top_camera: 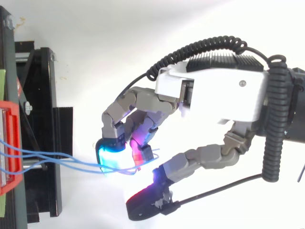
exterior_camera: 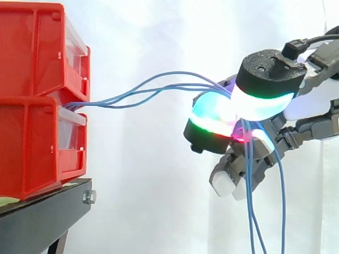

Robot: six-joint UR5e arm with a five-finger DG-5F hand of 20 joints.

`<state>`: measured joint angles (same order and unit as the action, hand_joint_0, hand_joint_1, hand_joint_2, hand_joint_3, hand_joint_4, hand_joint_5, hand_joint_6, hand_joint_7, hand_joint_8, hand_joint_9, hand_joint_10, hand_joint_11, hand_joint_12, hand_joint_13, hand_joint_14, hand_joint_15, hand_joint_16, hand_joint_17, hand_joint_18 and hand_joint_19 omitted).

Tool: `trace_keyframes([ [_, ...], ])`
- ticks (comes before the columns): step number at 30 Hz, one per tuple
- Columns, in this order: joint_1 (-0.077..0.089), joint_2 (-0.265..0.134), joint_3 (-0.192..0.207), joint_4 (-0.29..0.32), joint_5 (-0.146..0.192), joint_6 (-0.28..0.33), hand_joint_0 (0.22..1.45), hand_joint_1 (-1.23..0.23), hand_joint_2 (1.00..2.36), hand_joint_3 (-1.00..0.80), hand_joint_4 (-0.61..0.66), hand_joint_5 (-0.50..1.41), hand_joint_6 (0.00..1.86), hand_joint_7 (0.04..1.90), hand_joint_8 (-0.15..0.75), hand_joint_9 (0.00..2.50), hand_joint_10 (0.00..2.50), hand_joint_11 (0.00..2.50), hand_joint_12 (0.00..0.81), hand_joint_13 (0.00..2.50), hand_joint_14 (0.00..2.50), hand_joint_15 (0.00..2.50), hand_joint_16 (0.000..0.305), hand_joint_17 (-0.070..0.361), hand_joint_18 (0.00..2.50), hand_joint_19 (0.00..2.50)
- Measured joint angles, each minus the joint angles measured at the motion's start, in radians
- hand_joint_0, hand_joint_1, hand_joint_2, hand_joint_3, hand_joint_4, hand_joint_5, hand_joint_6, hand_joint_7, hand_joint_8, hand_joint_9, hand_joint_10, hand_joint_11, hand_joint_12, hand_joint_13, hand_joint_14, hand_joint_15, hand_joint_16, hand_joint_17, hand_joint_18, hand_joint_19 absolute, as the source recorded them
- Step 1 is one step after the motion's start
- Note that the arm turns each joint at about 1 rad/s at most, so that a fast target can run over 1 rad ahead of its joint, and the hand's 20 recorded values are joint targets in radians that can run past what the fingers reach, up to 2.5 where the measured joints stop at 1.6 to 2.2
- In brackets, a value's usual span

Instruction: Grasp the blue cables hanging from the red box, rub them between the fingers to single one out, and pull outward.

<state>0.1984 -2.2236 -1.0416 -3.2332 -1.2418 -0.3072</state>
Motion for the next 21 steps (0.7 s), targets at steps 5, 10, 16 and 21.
trace_keyframes([
  [5, 0.000, 0.000, 0.000, -0.003, 0.001, -0.005, 0.50, -0.61, 1.00, -0.50, 0.12, -0.14, 0.90, 0.94, 0.383, 1.11, 0.02, 1.03, 0.428, 0.75, 0.02, 0.44, 0.057, 0.128, 0.74, 0.31],
  [10, 0.000, 0.000, 0.000, -0.004, 0.001, -0.006, 0.50, -0.54, 1.00, -0.50, 0.12, -0.14, 0.90, 0.93, 0.388, 1.13, 0.02, 1.02, 0.428, 0.76, 0.02, 0.44, 0.057, 0.128, 0.73, 0.33],
  [16, 0.000, -0.001, 0.000, -0.005, 0.001, -0.006, 0.59, -0.70, 1.01, -0.33, 0.10, -0.13, 0.90, 1.02, 0.368, 1.13, 0.02, 1.05, 0.406, 0.77, 0.02, 0.45, 0.052, 0.116, 0.72, 0.34],
  [21, 0.000, 0.000, 0.000, -0.005, 0.002, -0.006, 0.63, -0.84, 1.02, -0.24, 0.06, -0.14, 0.91, 1.05, 0.367, 1.13, 0.02, 1.06, 0.403, 0.79, 0.02, 0.46, 0.050, 0.113, 0.75, 0.32],
])
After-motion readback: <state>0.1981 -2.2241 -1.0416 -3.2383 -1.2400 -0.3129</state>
